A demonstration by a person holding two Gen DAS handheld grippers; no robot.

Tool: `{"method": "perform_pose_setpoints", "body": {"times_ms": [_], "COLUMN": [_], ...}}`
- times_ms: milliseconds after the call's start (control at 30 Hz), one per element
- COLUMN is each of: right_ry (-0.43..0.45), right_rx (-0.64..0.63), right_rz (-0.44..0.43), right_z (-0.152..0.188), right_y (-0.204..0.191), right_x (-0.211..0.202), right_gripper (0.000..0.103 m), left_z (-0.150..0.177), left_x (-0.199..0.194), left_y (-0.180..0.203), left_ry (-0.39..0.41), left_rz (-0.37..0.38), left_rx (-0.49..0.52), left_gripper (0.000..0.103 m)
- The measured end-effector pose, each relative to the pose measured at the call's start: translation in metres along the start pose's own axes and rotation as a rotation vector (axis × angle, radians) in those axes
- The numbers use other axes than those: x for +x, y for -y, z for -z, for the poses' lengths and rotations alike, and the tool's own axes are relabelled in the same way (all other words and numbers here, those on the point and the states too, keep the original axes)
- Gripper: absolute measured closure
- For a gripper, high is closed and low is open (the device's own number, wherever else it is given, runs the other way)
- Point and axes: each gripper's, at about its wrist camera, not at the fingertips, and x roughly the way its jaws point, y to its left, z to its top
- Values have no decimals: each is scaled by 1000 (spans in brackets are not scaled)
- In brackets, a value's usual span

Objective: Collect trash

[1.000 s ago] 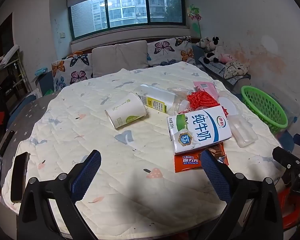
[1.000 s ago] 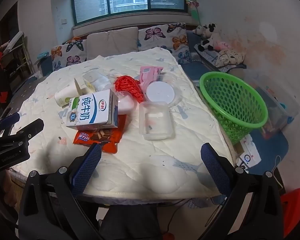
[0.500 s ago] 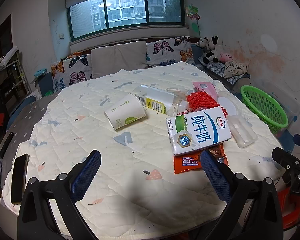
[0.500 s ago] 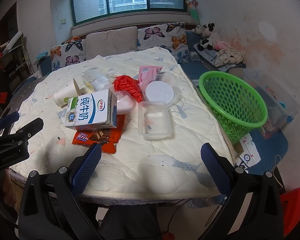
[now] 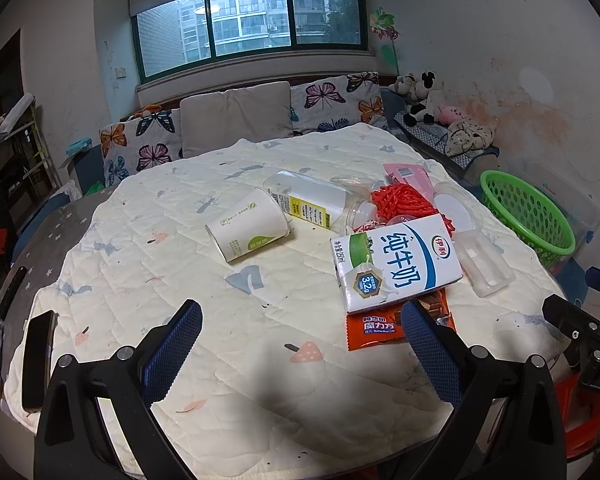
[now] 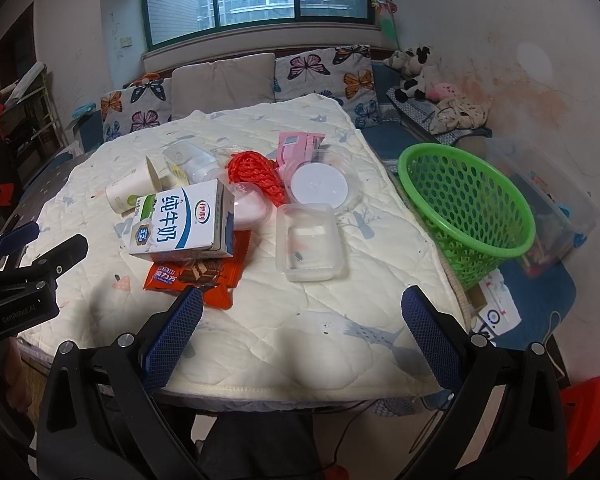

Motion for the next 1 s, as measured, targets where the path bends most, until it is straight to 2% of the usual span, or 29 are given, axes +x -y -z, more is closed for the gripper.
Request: {"method": "perform_pose_setpoints", "body": {"times_ms": [1000], "right_ry": [2], "right_rx": [-3], "right_rz": [4], "right_z": [-5], "right_y": [1], "right_x": [3], "right_gripper": [4], "left_z": [-8], "left_x": [2], "left_y": [2], "left_ry": [-2], "left_rz": [0], "left_rx": [7], "left_gripper": [6]}}
